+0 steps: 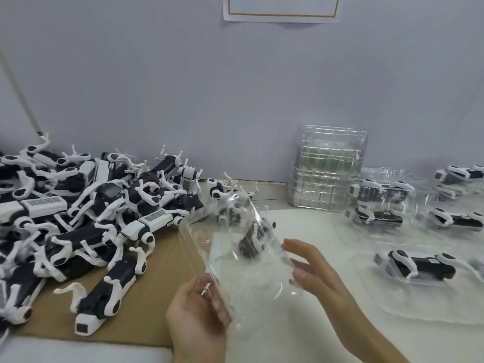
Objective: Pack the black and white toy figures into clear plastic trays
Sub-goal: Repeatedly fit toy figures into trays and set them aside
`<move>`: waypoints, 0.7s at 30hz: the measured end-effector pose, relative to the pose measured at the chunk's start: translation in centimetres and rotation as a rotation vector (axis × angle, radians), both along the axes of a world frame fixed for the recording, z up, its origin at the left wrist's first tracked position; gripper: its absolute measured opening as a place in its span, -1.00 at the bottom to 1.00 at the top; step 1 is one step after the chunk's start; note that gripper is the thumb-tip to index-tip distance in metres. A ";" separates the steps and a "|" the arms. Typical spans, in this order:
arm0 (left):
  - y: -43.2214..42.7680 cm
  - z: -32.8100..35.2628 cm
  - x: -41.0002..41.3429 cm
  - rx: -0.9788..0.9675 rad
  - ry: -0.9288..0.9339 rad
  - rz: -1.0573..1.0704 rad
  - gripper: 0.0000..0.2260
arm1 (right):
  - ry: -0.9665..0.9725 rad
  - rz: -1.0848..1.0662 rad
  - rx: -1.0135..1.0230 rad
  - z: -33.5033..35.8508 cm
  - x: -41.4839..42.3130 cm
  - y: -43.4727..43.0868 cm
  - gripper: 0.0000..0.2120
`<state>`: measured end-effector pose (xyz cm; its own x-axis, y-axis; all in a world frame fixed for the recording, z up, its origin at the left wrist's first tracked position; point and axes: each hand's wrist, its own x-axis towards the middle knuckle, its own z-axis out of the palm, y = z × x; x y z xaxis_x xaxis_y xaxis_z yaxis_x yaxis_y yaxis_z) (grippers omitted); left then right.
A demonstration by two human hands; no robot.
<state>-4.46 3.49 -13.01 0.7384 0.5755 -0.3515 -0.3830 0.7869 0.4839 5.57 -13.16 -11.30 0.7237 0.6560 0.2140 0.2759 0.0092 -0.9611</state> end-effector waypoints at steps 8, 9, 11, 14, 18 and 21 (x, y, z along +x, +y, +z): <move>-0.7 -0.1 -0.2 0.273 -0.012 -0.083 -0.77 | 0.023 -0.085 0.161 0.1 0.3 -0.4 -0.62; -0.5 -0.1 -0.1 0.324 0.016 -0.063 -0.75 | 0.038 -0.104 0.189 0.4 0.9 -0.9 -0.66; 0.2 -0.3 -0.2 0.386 0.056 -0.039 -0.72 | 0.081 -0.098 0.175 0.9 2.3 -1.9 -0.66; 1.6 -0.3 -0.5 0.475 0.095 -0.039 -0.70 | 0.125 0.003 0.003 1.3 3.8 -3.3 -0.64; 2.3 -0.3 -0.7 0.760 0.124 -0.141 -0.65 | 0.103 0.034 -0.213 0.5 4.7 -3.8 -0.71; 1.6 -0.3 -0.6 0.977 0.177 -0.291 -0.55 | 0.152 0.064 -0.316 -0.5 4.7 -3.3 -0.76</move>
<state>-5.04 5.06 -13.29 0.8779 0.4755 0.0560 -0.1017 0.0709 0.9923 10.27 -16.45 -11.82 0.6870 0.7177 -0.1133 0.1383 -0.2823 -0.9493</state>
